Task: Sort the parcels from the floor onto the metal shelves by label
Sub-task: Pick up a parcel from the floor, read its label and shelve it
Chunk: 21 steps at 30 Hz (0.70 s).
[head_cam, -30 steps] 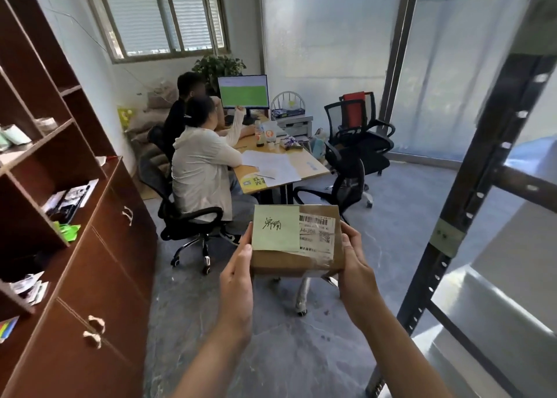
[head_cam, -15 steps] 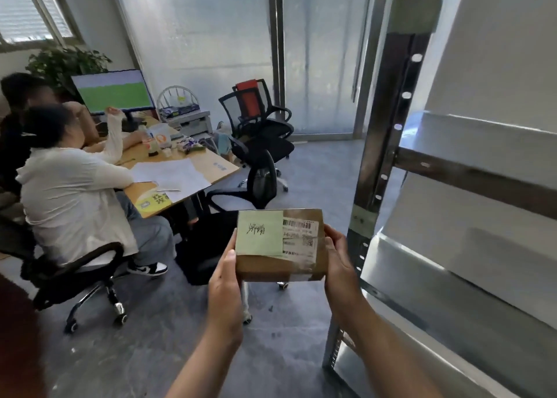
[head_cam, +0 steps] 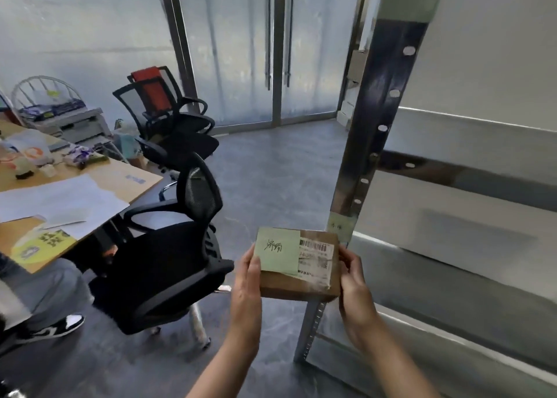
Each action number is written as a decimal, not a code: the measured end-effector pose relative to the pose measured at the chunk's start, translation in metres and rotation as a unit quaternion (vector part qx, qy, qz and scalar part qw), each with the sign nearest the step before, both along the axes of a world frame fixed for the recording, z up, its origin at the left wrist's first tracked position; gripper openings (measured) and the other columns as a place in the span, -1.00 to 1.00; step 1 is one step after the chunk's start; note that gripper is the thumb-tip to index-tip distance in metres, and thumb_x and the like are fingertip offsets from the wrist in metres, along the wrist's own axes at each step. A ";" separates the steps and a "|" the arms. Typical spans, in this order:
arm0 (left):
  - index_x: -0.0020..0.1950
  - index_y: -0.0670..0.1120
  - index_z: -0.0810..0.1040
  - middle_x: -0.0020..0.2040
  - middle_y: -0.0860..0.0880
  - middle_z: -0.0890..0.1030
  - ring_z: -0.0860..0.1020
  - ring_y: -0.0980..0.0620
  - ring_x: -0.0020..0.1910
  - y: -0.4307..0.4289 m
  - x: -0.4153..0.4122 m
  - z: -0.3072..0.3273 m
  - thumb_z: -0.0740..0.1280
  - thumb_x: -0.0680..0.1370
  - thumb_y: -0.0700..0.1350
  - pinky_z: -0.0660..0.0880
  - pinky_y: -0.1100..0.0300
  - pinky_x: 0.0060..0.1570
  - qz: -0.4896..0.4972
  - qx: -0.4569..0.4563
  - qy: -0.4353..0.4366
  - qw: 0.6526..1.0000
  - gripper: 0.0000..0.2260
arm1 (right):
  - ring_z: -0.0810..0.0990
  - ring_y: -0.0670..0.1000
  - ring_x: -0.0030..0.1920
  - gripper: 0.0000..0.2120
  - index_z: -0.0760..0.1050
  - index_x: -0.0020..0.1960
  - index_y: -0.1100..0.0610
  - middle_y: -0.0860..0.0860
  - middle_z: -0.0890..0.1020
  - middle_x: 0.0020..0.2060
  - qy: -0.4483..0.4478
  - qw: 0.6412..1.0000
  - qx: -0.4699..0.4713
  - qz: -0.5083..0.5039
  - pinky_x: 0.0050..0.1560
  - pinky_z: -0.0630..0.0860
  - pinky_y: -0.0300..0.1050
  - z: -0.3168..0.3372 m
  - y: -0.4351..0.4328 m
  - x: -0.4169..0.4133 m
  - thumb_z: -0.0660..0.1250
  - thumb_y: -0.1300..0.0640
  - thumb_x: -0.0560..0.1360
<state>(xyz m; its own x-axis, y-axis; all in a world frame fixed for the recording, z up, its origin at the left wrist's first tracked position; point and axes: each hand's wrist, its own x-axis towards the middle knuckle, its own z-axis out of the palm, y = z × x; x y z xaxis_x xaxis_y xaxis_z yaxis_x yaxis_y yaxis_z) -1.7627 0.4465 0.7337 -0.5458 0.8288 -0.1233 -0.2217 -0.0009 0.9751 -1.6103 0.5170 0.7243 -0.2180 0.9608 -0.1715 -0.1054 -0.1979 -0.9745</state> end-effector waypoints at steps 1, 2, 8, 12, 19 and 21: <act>0.40 0.09 0.49 0.26 0.06 0.62 0.56 0.11 0.26 0.004 -0.001 -0.003 0.20 0.68 0.05 0.51 0.30 0.11 -0.017 -0.008 -0.004 1.000 -0.70 | 0.64 -0.01 0.19 -0.75 0.38 0.35 -0.05 0.05 0.62 0.23 -0.003 1.000 -0.002 -0.014 -0.05 0.64 -0.23 -0.003 -0.001 0.001 0.05 0.11 0.73; 0.38 0.09 0.48 0.24 0.06 0.62 0.57 0.14 0.22 0.008 0.000 -0.005 0.25 0.66 0.04 0.52 0.36 0.01 -0.036 -0.014 -0.004 0.999 -0.70 | 0.64 -0.04 0.16 -0.75 0.38 0.35 -0.02 0.05 0.62 0.22 -0.006 1.000 -0.001 -0.028 -0.10 0.63 -0.27 -0.006 -0.002 0.003 0.04 0.13 0.73; 0.32 0.01 0.46 0.20 0.09 0.62 0.58 0.16 0.18 0.031 0.015 -0.026 0.49 0.49 0.04 0.58 0.38 -0.06 -0.126 -0.049 0.035 0.990 -0.55 | 0.61 -0.12 0.12 -0.78 0.41 0.23 -0.04 0.01 0.61 0.19 -0.040 0.992 0.007 -0.122 -0.12 0.59 -0.35 -0.017 -0.009 0.031 0.05 0.17 0.73; 0.33 -0.02 0.49 0.21 0.08 0.62 0.58 0.12 0.21 0.035 0.035 -0.037 0.49 0.49 0.00 0.62 0.35 -0.06 -0.173 -0.045 0.027 0.984 -0.56 | 0.61 -0.08 0.14 -0.75 0.41 0.29 -0.03 0.02 0.62 0.21 -0.052 0.983 0.002 -0.178 -0.09 0.59 -0.32 -0.027 -0.016 0.057 0.04 0.18 0.73; 0.34 -0.08 0.54 0.19 -0.07 0.67 0.64 0.10 0.06 0.037 0.052 -0.043 0.29 0.65 -0.06 0.55 0.43 -0.23 -0.171 -0.045 -0.086 0.980 -0.73 | 0.58 -0.17 0.11 -0.76 0.43 0.24 -0.08 -0.03 0.61 0.20 -0.067 0.976 -0.007 -0.206 -0.10 0.54 -0.42 -0.041 -0.023 0.069 0.06 0.17 0.73; 0.32 -0.11 0.56 0.18 -0.09 0.68 0.65 0.07 0.06 0.042 0.054 -0.047 0.27 0.66 -0.03 0.55 0.42 -0.23 -0.161 -0.049 -0.103 0.980 -0.72 | 0.57 -0.20 0.09 -0.76 0.43 0.22 -0.07 -0.06 0.60 0.18 -0.064 0.977 -0.015 -0.201 -0.14 0.52 -0.47 -0.044 -0.021 0.070 0.06 0.19 0.73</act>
<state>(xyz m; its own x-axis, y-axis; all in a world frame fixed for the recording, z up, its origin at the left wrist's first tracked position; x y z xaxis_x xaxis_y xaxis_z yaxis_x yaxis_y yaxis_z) -1.7089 0.4881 0.6864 -0.2124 0.9326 -0.2918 -0.3872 0.1939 0.9014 -1.5402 0.4961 0.6804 0.2018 0.9583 -0.2024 -0.0588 -0.1945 -0.9791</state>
